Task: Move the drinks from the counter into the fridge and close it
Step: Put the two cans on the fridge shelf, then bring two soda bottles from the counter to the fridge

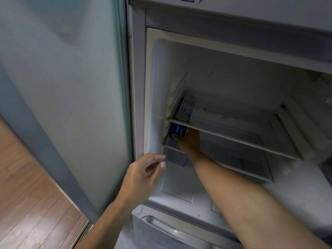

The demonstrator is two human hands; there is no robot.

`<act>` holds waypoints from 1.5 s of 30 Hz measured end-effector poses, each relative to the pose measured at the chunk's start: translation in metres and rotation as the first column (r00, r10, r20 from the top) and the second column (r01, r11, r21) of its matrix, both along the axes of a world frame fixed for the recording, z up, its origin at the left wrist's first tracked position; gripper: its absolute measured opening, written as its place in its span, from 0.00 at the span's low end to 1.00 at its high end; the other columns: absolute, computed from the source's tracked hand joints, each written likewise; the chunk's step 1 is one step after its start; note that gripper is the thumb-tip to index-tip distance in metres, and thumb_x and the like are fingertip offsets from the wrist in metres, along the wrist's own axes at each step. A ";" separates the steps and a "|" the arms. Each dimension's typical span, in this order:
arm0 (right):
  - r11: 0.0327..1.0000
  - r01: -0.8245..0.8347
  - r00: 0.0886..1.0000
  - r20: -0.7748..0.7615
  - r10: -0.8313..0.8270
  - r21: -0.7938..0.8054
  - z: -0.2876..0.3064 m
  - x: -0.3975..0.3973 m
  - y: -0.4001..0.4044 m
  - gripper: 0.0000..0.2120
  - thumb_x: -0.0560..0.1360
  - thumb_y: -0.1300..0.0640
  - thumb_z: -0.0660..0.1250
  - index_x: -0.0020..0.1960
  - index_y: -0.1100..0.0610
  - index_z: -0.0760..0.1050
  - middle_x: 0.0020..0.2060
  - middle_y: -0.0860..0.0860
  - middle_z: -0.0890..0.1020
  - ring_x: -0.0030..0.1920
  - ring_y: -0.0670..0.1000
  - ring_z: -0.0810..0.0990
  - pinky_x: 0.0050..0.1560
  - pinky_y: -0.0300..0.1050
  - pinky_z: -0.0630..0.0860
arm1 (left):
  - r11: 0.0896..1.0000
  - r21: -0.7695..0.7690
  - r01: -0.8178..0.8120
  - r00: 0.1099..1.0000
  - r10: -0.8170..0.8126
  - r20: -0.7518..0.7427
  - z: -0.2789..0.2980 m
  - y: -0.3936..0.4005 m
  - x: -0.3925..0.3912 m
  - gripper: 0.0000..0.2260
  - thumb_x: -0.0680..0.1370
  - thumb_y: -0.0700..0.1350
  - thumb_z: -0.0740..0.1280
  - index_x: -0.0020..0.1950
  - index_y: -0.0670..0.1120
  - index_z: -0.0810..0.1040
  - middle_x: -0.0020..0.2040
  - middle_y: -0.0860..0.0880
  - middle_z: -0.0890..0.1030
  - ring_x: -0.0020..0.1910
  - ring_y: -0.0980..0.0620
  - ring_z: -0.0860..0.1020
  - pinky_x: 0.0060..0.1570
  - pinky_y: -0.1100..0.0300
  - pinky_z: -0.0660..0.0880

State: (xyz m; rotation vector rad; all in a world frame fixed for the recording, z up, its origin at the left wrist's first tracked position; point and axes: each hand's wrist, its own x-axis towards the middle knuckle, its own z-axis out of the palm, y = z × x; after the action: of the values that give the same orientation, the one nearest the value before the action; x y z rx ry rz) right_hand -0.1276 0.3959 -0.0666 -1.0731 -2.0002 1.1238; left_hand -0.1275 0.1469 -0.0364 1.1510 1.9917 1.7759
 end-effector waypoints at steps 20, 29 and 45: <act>0.993 0.113 0.991 0.061 -0.115 0.044 0.001 0.036 -0.051 0.14 0.74 0.60 0.68 0.60 0.56 0.76 0.38 0.51 0.80 0.43 0.54 0.81 0.47 0.43 0.76 | 0.998 0.005 -0.063 0.944 0.058 0.324 -0.031 -0.026 0.001 0.06 0.79 0.44 0.68 0.48 0.54 0.83 0.41 0.52 0.86 0.41 0.55 0.83 0.41 0.58 0.80; 0.966 0.235 0.969 -0.052 -0.242 -0.112 -0.016 0.166 -0.111 0.12 0.76 0.54 0.71 0.59 0.48 0.77 0.41 0.40 0.79 0.40 0.34 0.78 0.40 0.24 0.72 | 0.991 0.010 -0.135 0.867 0.113 0.484 -0.059 -0.016 0.051 0.06 0.80 0.38 0.66 0.45 0.41 0.81 0.30 0.50 0.81 0.29 0.60 0.77 0.30 0.69 0.76; 0.268 0.769 0.396 0.104 -0.912 -0.581 -0.127 0.583 -0.388 0.05 0.76 0.61 0.71 0.50 0.54 0.80 0.34 0.53 0.82 0.31 0.49 0.80 0.33 0.43 0.75 | 0.578 -0.575 0.578 0.811 -0.331 0.482 -0.157 -0.097 0.268 0.05 0.79 0.33 0.66 0.54 0.35 0.76 0.47 0.34 0.81 0.26 0.57 0.78 0.23 0.72 0.72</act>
State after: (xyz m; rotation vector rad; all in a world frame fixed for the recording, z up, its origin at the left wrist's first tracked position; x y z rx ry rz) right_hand 0.4554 0.0075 -0.1933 -1.8648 -0.5408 1.0839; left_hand 0.1409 0.0504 -0.1934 0.9044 1.6830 0.7340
